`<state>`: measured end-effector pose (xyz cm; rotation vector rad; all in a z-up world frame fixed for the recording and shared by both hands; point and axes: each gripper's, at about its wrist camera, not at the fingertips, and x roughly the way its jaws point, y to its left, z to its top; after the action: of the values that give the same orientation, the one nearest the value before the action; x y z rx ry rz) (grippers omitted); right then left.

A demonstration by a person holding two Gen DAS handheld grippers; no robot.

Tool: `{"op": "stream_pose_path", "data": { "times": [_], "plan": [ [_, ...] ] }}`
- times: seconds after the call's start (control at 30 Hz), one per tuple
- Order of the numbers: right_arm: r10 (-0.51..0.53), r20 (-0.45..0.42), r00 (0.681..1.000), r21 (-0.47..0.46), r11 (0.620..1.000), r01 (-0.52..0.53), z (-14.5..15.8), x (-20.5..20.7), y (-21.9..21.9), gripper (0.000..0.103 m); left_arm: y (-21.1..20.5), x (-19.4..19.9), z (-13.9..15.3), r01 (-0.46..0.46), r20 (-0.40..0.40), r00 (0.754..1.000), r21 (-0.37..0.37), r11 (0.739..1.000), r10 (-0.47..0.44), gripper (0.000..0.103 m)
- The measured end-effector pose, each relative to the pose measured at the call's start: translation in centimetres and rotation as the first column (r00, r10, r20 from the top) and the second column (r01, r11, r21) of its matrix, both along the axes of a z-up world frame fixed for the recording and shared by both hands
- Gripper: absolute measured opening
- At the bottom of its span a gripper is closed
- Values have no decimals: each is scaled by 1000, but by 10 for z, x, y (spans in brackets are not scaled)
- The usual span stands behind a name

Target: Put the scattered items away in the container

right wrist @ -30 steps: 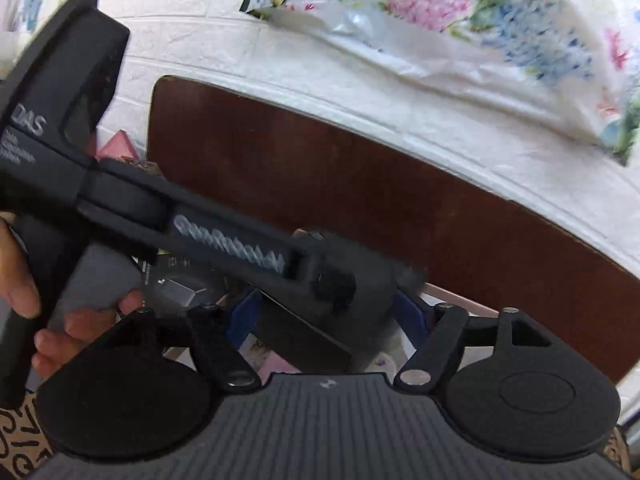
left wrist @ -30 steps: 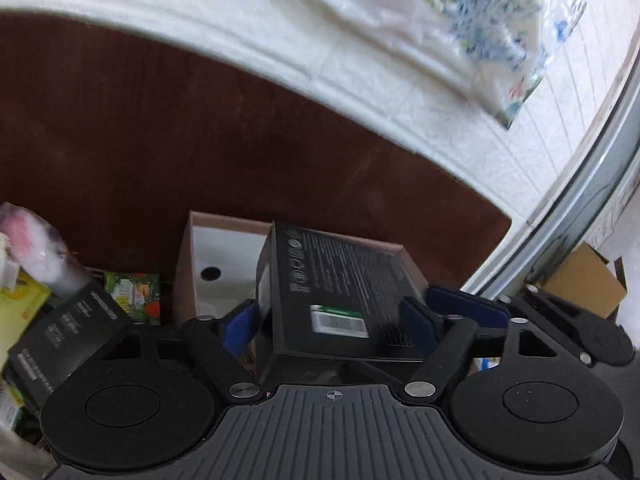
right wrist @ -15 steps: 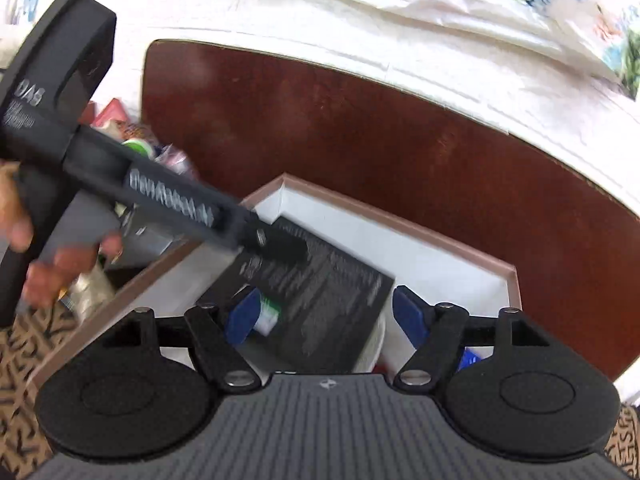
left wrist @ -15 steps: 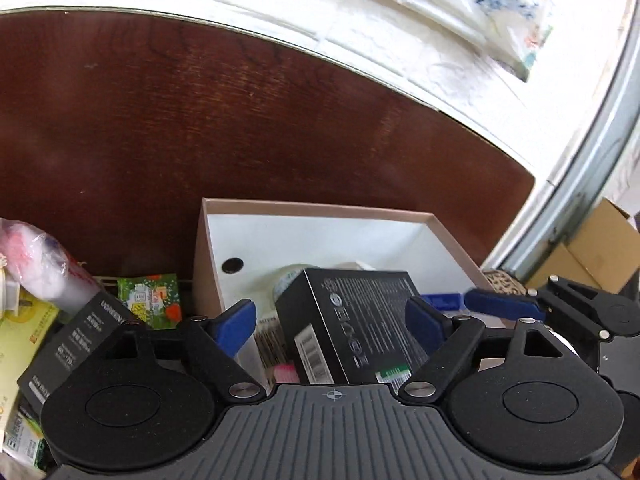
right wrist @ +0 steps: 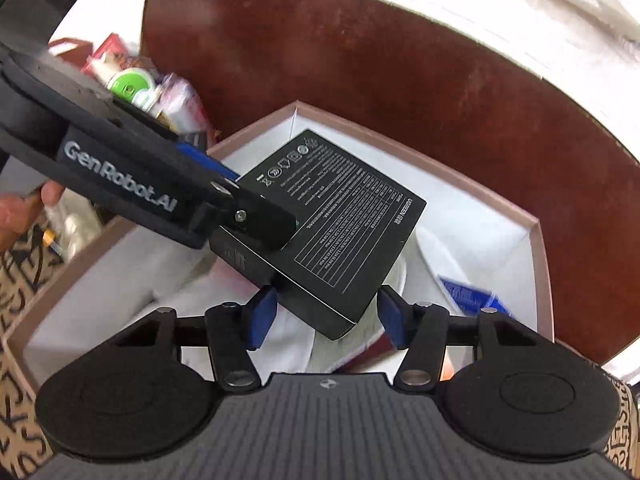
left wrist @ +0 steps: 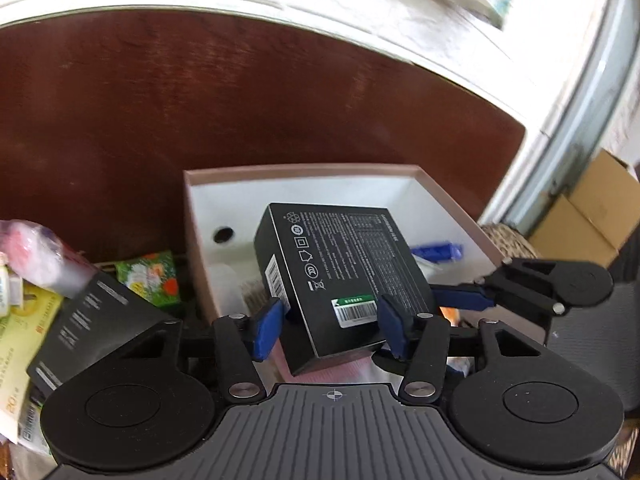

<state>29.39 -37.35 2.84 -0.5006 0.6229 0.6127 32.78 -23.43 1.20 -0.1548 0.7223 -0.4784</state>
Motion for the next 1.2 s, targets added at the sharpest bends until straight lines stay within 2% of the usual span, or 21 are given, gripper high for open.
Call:
{"op": "stream_pose_path", "data": {
  "times": [0.13, 0.23, 0.27, 0.5, 0.53, 0.6, 0.63, 0.67, 0.7, 0.77, 0.83, 0.97, 1.1, 1.2],
  "plan": [
    [-19, 52, 998, 14, 1000, 18, 5, 10, 12, 58, 6, 21, 8, -69, -9, 998, 10, 998, 69, 66],
    [-48, 86, 995, 4, 999, 48, 6, 19, 21, 58, 13, 32, 11, -141, -8, 990, -11, 990, 141, 66],
    [-56, 89, 994, -1, 998, 56, 6, 23, 24, 61, 15, 34, 11, -155, -11, 988, -19, 988, 155, 66],
    [-50, 88, 995, -15, 999, 52, 0, 25, 25, 59, 20, 31, 11, -137, -1, 991, -57, 989, 137, 73],
    [-54, 85, 995, -10, 998, 55, 0, 24, 23, 61, 19, 28, 11, -133, 0, 991, -55, 990, 133, 75],
    [-67, 95, 993, -2, 998, 67, 2, 20, 19, 73, 18, 23, 13, -124, 5, 992, -54, 991, 125, 80],
    [-73, 113, 991, 3, 997, 73, 5, 16, 17, 82, 18, 19, 14, -118, 12, 993, -58, 991, 119, 86],
    [-75, 131, 989, 9, 997, 75, 9, 10, 14, 91, 17, 14, 17, -119, 19, 993, -58, 991, 121, 98],
    [-74, 143, 987, 15, 997, 73, 13, 4, 11, 95, 16, 8, 20, -135, 27, 990, -48, 990, 136, 103],
    [-80, 162, 984, 16, 997, 78, 21, -10, 5, 101, 15, -9, 26, -165, 66, 984, -28, 986, 166, 103],
    [-90, 159, 983, 5, 996, 91, 28, -26, -1, 102, 14, -24, 31, -141, 84, 986, -11, 990, 141, 103],
    [-176, 108, 978, 17, 984, 175, 36, -59, -19, 103, 13, -63, 38, -134, 53, 990, 30, 991, 132, 103],
    [-273, 58, 960, 123, 956, 265, 43, -107, -46, 103, 5, -111, 35, -143, 84, 988, 148, 979, 132, 103],
    [-330, 27, 944, 164, 933, 322, 38, -140, -59, 103, 9, -154, 28, -148, 119, 984, 165, 975, 130, 103]
  ]
}}
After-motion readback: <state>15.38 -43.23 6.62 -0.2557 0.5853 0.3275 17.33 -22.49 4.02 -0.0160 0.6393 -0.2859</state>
